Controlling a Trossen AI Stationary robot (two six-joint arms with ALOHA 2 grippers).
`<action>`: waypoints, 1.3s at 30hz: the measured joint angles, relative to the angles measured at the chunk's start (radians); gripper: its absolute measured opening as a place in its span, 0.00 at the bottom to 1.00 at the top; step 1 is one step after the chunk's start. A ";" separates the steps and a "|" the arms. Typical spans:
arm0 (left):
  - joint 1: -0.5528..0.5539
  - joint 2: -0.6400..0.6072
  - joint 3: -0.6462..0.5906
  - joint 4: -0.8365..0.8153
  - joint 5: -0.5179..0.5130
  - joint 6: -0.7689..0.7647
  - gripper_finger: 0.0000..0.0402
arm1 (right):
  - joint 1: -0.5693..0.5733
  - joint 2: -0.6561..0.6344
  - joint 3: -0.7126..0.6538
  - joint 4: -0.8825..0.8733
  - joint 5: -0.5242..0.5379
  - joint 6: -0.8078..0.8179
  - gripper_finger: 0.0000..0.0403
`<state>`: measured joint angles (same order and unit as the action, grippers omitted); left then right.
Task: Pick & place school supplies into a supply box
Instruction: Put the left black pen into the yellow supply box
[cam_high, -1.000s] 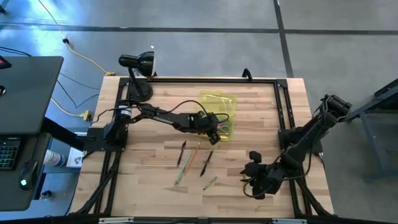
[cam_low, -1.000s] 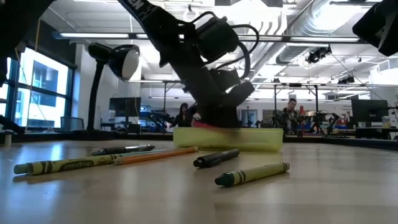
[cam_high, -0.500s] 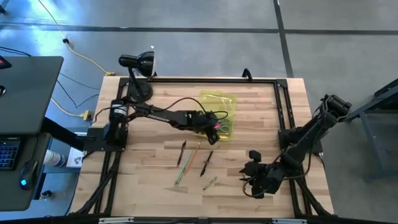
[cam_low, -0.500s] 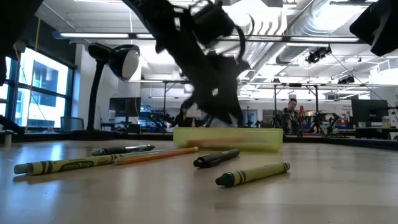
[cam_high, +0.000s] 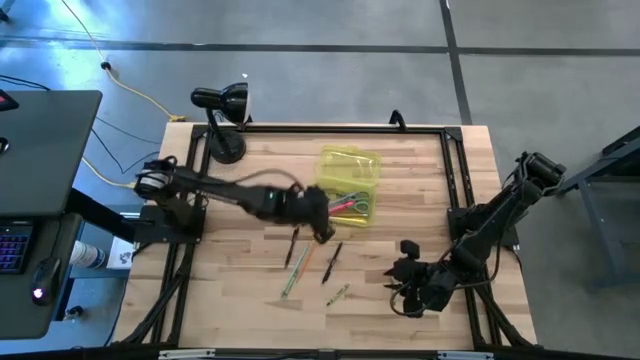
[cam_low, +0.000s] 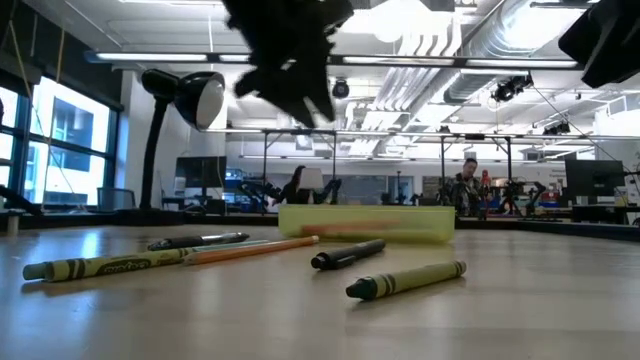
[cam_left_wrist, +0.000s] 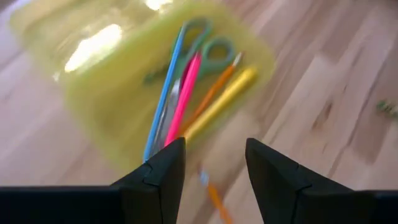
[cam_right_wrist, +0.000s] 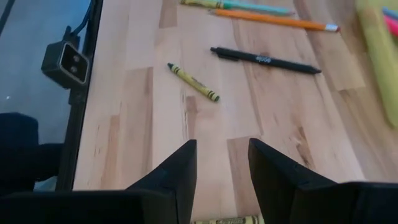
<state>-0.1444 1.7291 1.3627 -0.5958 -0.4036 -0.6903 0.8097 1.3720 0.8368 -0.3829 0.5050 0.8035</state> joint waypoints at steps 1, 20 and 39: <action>-0.033 0.003 -0.001 -0.039 -0.035 -0.051 0.50 | 0.000 0.000 0.000 0.000 0.010 -0.001 0.31; -0.379 0.168 -0.001 -0.270 0.007 -0.777 0.50 | -0.003 0.000 0.000 0.007 0.029 -0.026 0.31; -0.387 0.373 0.004 -0.320 -0.179 -1.107 0.50 | -0.005 0.000 0.000 0.030 0.022 -0.019 0.31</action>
<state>-0.5312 2.1023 1.3671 -0.9161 -0.5830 -1.7968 0.8051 1.3716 0.8368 -0.3524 0.5272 0.7841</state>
